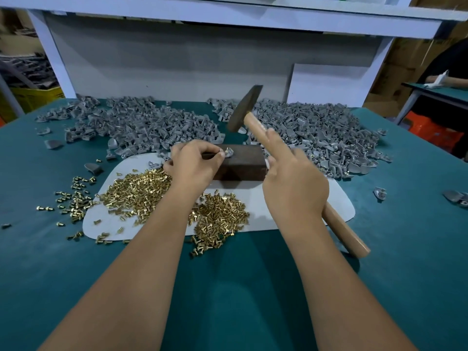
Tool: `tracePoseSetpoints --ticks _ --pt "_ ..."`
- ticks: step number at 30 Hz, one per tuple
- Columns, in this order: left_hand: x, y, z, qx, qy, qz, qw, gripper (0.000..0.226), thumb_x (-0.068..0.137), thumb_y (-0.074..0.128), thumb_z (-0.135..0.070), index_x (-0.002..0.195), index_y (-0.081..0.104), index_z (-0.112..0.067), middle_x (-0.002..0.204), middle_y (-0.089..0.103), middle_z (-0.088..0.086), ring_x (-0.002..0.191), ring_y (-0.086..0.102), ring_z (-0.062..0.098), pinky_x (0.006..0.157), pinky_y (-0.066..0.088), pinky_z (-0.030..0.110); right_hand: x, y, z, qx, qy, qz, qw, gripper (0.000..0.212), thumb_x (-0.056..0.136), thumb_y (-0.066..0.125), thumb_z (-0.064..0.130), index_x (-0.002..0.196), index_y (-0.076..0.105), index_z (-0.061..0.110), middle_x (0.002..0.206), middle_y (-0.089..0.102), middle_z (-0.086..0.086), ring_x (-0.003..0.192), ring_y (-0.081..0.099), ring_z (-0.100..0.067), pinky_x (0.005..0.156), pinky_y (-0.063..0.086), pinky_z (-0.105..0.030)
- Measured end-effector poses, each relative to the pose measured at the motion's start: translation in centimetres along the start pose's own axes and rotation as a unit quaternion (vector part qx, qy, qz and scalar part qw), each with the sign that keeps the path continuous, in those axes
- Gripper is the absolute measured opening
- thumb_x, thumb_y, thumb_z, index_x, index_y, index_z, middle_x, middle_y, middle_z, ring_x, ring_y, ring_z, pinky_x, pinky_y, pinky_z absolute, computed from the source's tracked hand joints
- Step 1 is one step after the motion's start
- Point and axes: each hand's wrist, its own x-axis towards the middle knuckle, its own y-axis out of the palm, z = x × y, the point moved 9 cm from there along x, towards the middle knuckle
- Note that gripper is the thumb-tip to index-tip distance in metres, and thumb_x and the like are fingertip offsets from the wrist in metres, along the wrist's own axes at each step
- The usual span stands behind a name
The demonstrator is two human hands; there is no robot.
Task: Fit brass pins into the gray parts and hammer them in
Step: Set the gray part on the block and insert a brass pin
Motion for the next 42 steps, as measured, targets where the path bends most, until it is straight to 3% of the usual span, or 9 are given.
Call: tracePoseSetpoints --ticks 3,9,13,17,20,22,25,28,42 --pt "0.0 0.0 -0.3 -0.013 0.02 0.023 0.999 0.011 0.088 0.07 -0.039 0.078 0.067 -0.04 0.111 0.062 -0.019 0.128 0.031 0.018 0.1 0.024 0.041 0.5 0.0 -0.9 0.007 0.029 -0.001 1.0 0.055 0.093 0.05 0.016 0.141 0.037 0.039 0.088 0.044 0.0 0.062 0.041 -0.021 0.052 0.027 -0.028" --pt "0.1 0.7 -0.6 -0.043 0.04 0.07 0.996 0.016 0.085 0.073 -0.033 0.073 0.067 -0.041 0.109 0.061 -0.017 0.127 0.041 0.023 0.108 0.036 0.051 1.0 3.4 -2.9 0.067 0.089 0.127 0.986 0.036 0.092 0.049 0.016 0.125 0.052 0.029 0.101 0.065 -0.006 0.081 0.054 -0.03 0.064 0.037 -0.032" --pt "0.0 0.7 -0.8 -0.042 0.05 0.071 0.995 0.018 0.085 0.074 -0.032 0.073 0.066 -0.042 0.109 0.059 -0.016 0.128 0.039 0.025 0.109 0.033 0.052 1.2 4.1 -3.3 0.103 0.105 0.154 0.977 0.027 0.09 0.049 0.018 0.112 0.062 0.028 0.091 0.063 -0.005 0.08 0.055 -0.031 0.063 0.038 -0.03" --pt "-0.6 0.1 -1.7 -0.009 0.078 0.041 0.996 0.018 0.083 0.074 -0.032 0.073 0.066 -0.044 0.122 0.053 -0.021 0.132 0.029 0.018 0.108 0.02 0.04 2.1 4.3 -2.6 0.093 0.087 0.164 0.978 0.029 0.09 0.048 0.021 0.112 0.064 0.029 0.082 0.061 -0.001 0.073 0.055 -0.027 0.058 0.037 -0.028" --pt "-0.7 0.3 -2.4 -0.004 0.111 0.048 0.993 0.014 0.083 0.073 -0.027 0.079 0.069 -0.04 0.135 0.051 -0.026 0.135 0.025 0.011 0.112 0.015 0.043 2.6 4.5 -1.6 0.071 0.052 0.184 0.979 0.03 0.088 0.049 0.02 0.11 0.067 0.031 0.083 0.066 0.0 0.071 0.058 -0.025 0.052 0.038 -0.024" --pt "-0.8 0.6 -2.6 -0.016 0.126 0.063 0.99 0.018 0.083 0.073 -0.023 0.078 0.067 -0.04 0.133 0.056 -0.025 0.137 0.027 0.011 0.116 0.016 0.049 3.2 4.3 -0.6 0.062 0.021 0.172 0.983 0.024 0.089 0.052 0.025 0.104 0.068 0.035 0.091 0.067 0.002 0.077 0.057 -0.023 0.054 0.04 -0.025" --pt "-0.7 0.6 -2.7 -0.018 0.136 0.06 0.989 0.022 0.084 0.073 -0.022 0.076 0.065 -0.04 0.132 0.058 -0.021 0.139 0.029 0.013 0.116 0.018 0.051 4.5 3.8 1.5 0.093 -0.047 0.127 0.986 0.017 0.091 0.058 0.035 0.102 0.07 0.038 0.106 0.059 0.002 0.101 0.051 -0.022 0.078 0.044 -0.035" --pt "-0.5 0.4 -2.4 0.009 0.133 0.042 0.99 0.013 0.085 0.073 -0.028 0.081 0.067 -0.039 0.141 0.052 -0.018 0.142 0.024 0.014 0.116 0.014 0.045 5.0 5.0 3.5 0.107 -0.088 0.155 0.978 0.016 0.09 0.061 0.031 0.1 0.073 0.031 0.11 0.058 0.0 0.11 0.047 -0.023 0.092 0.042 -0.041" --pt "-0.1 0.5 -1.6 0.001 0.089 0.062 0.994 0.015 0.083 0.074 -0.033 0.077 0.067 -0.045 0.143 0.047 -0.019 0.139 0.019 0.01 0.097 0.008 0.031 4.7 6.0 3.2 0.075 -0.02 0.115 0.99 0.013 0.089 0.063 0.031 0.097 0.074 0.028 0.101 0.057 -0.002 0.106 0.046 -0.024 0.083 0.037 -0.033"
